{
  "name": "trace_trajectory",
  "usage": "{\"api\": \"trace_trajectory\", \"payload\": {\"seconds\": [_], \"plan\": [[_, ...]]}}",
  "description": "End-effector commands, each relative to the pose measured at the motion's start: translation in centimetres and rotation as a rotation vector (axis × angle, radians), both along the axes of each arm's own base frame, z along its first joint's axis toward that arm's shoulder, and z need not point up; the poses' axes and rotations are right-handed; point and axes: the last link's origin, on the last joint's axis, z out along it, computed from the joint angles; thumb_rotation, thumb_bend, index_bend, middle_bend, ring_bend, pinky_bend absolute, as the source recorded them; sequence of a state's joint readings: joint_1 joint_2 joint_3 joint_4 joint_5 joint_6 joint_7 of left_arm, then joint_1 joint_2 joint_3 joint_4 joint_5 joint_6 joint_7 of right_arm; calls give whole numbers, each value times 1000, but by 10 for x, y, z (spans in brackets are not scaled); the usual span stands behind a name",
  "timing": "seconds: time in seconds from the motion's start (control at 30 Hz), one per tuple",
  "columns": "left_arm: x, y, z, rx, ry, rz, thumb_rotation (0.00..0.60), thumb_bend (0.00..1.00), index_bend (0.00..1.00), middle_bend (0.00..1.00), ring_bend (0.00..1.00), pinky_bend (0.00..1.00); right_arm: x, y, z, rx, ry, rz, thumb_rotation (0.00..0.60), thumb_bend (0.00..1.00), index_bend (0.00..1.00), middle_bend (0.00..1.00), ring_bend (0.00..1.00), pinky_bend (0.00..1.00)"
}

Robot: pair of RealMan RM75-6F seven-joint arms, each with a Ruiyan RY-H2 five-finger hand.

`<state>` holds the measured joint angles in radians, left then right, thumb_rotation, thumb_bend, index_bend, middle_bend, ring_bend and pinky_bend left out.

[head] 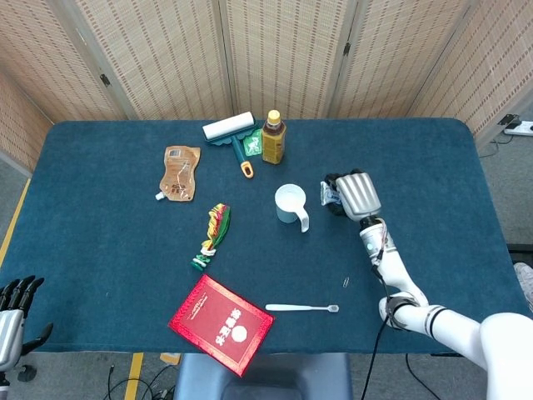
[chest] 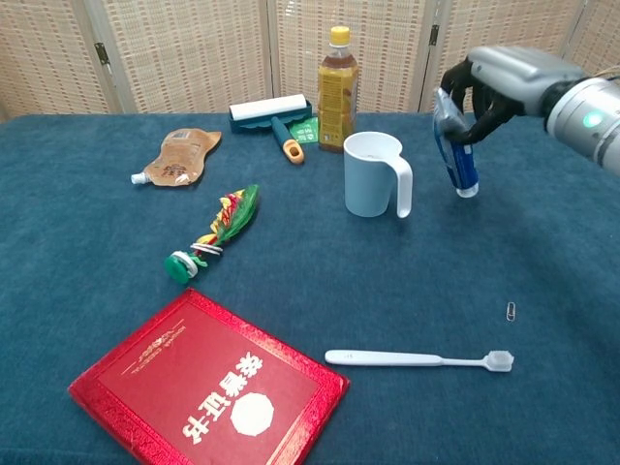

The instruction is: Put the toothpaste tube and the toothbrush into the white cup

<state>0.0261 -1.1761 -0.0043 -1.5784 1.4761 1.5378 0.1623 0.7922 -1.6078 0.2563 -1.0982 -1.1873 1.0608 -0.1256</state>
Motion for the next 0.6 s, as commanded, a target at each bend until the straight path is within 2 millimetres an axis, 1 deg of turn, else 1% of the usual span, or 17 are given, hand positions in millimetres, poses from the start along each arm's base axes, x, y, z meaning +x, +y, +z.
{"api": "trace_trajectory", "payload": {"seconds": [0.03,0.13,0.27,0.33,0.43,0.6], "plan": [[1,0,-1,-3,-1,-5,600,329,164,151,105,152,0,6,27,-55,-69,21,600,264,725,663,601,441],[2,1,0,0,-3,-9,600,329,164,151,104,152,7,7,37,-70,-134,31,600,263,725,663,602,441],[3,0,2,4,1,-10,600,328,164,151,105,152,25,9,47,-76,-254,77,600,264,726,663,602,441],[3,0,3,6,3,-9,600,329,164,151,105,152,35,11,49,-70,-303,104,600,262,726,663,602,441],[3,0,3,8,3,-9,600,329,164,151,105,152,50,12,46,-47,-386,136,600,262,726,663,602,441],[3,-2,4,10,3,-8,600,329,164,151,105,152,70,6,32,-15,-459,163,600,260,726,663,602,441]]}}
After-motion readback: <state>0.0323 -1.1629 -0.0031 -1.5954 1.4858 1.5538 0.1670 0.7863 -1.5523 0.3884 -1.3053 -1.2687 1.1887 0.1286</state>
